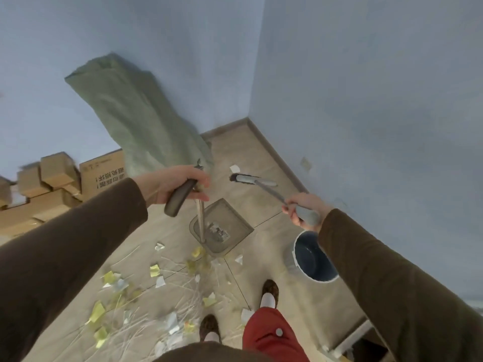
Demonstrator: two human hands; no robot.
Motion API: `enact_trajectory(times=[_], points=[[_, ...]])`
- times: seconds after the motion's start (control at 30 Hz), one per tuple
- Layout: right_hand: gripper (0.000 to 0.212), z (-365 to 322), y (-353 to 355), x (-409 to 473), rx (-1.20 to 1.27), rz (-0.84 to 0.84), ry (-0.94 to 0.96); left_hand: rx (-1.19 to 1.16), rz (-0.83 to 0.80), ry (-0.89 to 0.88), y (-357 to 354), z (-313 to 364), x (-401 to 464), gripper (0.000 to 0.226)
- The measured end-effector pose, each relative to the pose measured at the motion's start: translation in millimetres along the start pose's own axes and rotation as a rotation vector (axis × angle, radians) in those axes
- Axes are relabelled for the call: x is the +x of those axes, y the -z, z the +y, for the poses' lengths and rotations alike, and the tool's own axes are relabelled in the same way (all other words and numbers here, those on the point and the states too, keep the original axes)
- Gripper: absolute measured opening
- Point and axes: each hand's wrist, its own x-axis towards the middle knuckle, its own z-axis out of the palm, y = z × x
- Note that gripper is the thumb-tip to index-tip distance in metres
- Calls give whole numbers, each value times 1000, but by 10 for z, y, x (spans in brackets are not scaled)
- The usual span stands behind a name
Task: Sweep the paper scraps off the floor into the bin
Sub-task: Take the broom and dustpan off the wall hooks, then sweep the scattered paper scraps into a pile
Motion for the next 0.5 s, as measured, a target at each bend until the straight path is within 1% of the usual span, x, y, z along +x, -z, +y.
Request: enact_trajectory(times=[0.07,0.13,0.17,0.2,0.23,0.3,0.33,0.4,0.5], points=[[24,319,-128,29,-340,123,78,53,39,5,46,-199,-207,34],[21,631,-185,130,-564,194,170,70,50,-1,50,-347,-411,30],[16,761,-190,198,-610,226,206,62,61,-7,48,-392,-499,25],[10,873,-193,277,-630,255,217,50,81,-13,51,-422,-574,22],[8,970,-196,339,-579,250,196,37,108,-15,68,-455,-636,22],[12,1035,-240,428,-334,151,106,49,184,7,102,-486,-734,28],[12,1015,-256,472,-270,123,95,93,227,21,102,-485,-768,29],[11,889,-305,564,-326,138,120,192,301,38,73,-457,-803,22],[4,607,-337,716,-460,167,128,243,390,39,-35,-404,-791,17]])
